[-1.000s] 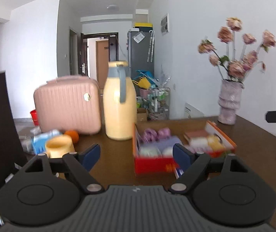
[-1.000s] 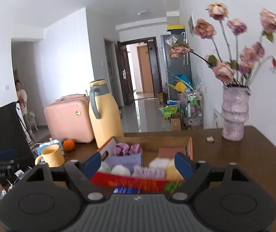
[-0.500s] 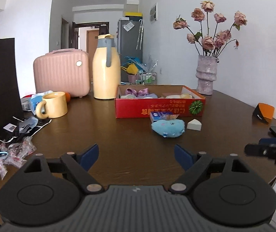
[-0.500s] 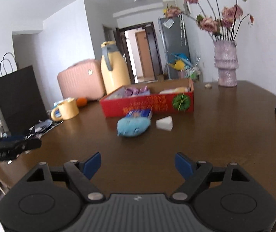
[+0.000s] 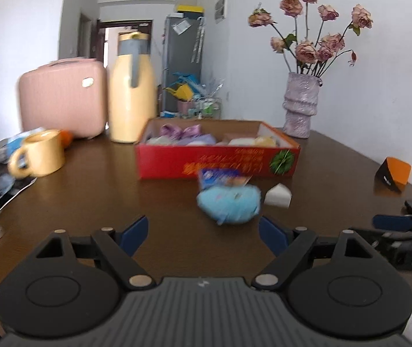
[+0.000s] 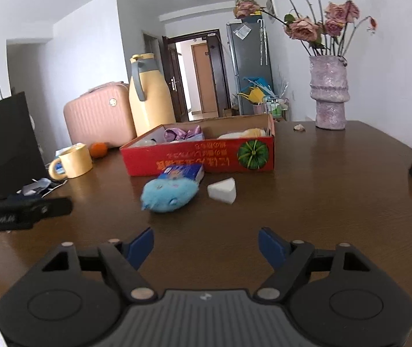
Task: Organize soft objects
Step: 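Grasp the blue plush with the left gripper while the right grasps the white sponge wedge, then carry the held items over the box and open both grippers, then move both grippers back to the light-blue plush on the table, then close both grippers on the light-blue plush toy, then carry the light-blue plush into the box and open both grippers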
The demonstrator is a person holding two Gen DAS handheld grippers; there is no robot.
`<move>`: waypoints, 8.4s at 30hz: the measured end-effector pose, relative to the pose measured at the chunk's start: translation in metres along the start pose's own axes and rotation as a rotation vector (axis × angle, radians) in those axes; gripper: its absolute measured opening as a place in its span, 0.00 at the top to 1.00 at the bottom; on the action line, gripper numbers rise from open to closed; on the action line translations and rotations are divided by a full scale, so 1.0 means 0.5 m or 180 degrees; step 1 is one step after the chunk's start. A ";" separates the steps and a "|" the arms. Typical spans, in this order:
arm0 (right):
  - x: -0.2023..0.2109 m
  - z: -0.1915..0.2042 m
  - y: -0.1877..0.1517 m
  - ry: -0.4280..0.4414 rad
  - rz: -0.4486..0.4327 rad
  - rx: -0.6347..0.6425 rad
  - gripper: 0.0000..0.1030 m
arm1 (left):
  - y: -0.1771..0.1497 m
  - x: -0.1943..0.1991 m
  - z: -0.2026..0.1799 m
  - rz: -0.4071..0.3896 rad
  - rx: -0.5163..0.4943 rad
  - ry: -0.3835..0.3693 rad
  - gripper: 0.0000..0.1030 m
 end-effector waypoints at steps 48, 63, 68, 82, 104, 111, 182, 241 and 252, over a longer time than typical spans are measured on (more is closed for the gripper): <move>-0.062 -0.010 0.004 0.0127 0.0202 -0.0048 0.69 | 0.026 -0.051 -0.026 0.0394 0.0264 -0.0271 0.82; -0.078 -0.007 0.091 0.0223 -0.0030 0.0065 0.69 | 0.107 -0.085 -0.036 0.0192 0.0047 -0.0343 0.82; -0.179 -0.059 0.210 0.0291 -0.0161 0.0160 0.69 | 0.238 -0.233 -0.072 0.0283 -0.0055 -0.0483 0.81; -0.683 -0.146 0.422 0.0488 0.0675 0.0504 0.67 | 0.399 -0.780 -0.076 0.1233 0.0006 -0.0134 0.78; -0.442 -0.200 0.461 0.0099 0.0439 0.0433 0.33 | 0.453 -0.460 0.005 0.0620 -0.0101 0.0121 0.38; -0.225 -0.174 0.397 -0.0016 0.0045 0.0364 0.18 | 0.362 -0.205 0.054 0.0132 -0.0136 0.0100 0.26; -0.324 -0.022 0.072 0.0678 0.0314 -0.0556 0.43 | 0.081 -0.340 0.106 0.1515 0.0702 -0.1196 0.76; -0.386 -0.192 0.214 0.0963 0.0156 -0.0391 0.41 | 0.221 -0.376 0.083 0.0975 0.0509 -0.1052 0.40; -0.349 -0.088 0.084 0.1284 0.0459 -0.0724 0.43 | 0.087 -0.285 0.126 0.1152 0.0676 -0.0982 0.46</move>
Point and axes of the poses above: each gripper's, at about its wrist camera, not at the fingertips, and x roughly against the way its jaws point, z to its left, y to its top, the point moved 1 cm from there along -x, roughly the way its jaws point, and after that the axes turned 14 degrees about x, right-handed, at the moved point
